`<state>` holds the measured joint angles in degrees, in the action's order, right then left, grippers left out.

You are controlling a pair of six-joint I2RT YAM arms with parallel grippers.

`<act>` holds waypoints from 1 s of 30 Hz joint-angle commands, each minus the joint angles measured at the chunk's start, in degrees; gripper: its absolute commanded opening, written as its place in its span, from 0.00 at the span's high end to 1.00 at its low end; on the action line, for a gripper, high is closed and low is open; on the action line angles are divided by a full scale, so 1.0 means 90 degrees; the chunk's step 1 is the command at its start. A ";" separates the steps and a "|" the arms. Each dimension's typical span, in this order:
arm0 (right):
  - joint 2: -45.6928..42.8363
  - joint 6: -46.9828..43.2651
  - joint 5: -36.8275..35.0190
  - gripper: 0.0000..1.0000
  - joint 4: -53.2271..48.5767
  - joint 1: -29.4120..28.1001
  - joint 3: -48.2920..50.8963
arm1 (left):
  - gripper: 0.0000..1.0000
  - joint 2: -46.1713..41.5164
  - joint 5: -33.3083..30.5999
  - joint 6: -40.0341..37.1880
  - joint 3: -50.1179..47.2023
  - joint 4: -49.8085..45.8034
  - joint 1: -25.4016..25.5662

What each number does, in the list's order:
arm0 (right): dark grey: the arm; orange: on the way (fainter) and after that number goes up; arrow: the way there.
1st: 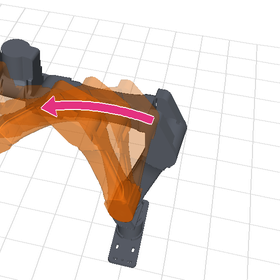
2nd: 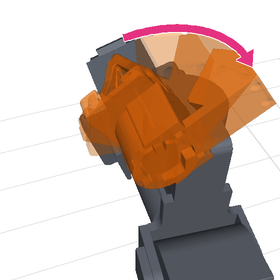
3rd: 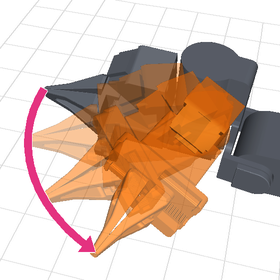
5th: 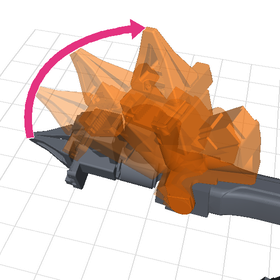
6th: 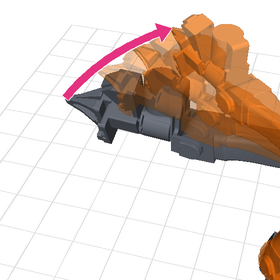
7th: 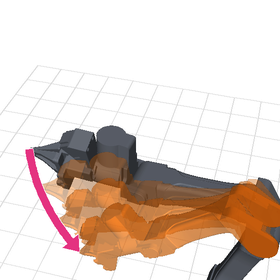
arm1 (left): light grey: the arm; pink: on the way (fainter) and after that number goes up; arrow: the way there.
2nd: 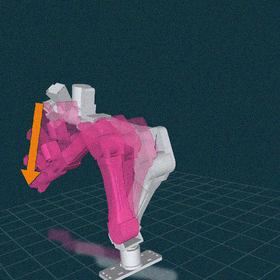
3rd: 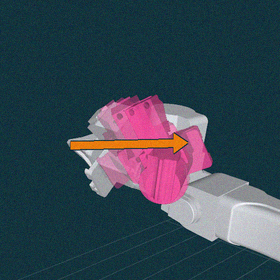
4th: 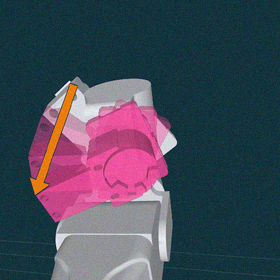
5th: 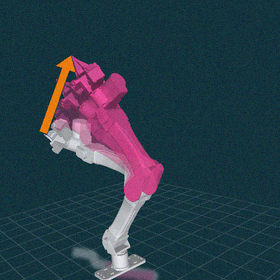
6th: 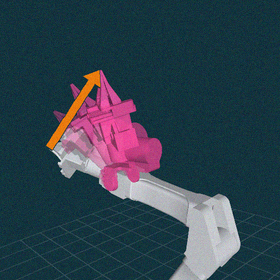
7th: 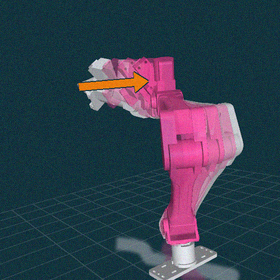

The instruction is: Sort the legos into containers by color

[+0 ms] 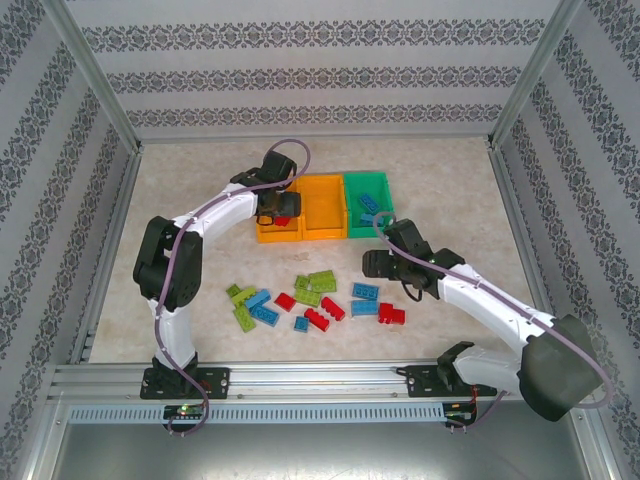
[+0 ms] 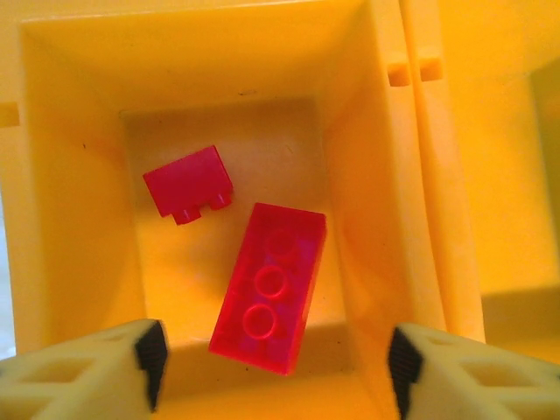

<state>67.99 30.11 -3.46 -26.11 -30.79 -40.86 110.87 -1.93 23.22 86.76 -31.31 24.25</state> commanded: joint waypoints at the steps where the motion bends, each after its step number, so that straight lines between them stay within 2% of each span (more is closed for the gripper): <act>1: 0.0229 0.0404 0.0287 0.16 -0.0243 -0.0128 -0.0055 | 0.22 -0.0339 0.0136 0.0020 -0.0164 0.0015 -0.0034; 4: 0.0368 0.0802 0.0250 0.14 -0.0184 -0.0312 -0.0054 | 0.15 -0.0637 0.0160 -0.0032 -0.0428 0.0161 0.0060; 6: 0.0466 0.0978 0.0224 0.13 -0.0214 -0.0402 -0.0089 | 0.03 -0.0859 0.0060 -0.0062 -0.0620 0.0233 0.0139; 7: 0.0521 0.1038 0.0233 0.12 -0.0206 -0.0424 -0.0089 | 0.00 -0.0949 0.0000 -0.0086 -0.0705 0.0267 0.0164; 20: 0.1427 0.1459 0.0231 0.09 -0.0111 -0.0937 -0.0319 | 0.00 -0.2205 -0.0406 -0.0041 -0.2385 0.1392 0.0187; 30: 0.2095 0.1469 0.0092 0.15 -0.0443 -0.1043 -0.0689 | 0.00 -0.2376 -0.0583 -0.0157 -0.2517 0.1252 0.0188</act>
<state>85.54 42.15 -1.45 -27.57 -39.64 -45.80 91.29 -5.41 22.70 64.71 -21.34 25.50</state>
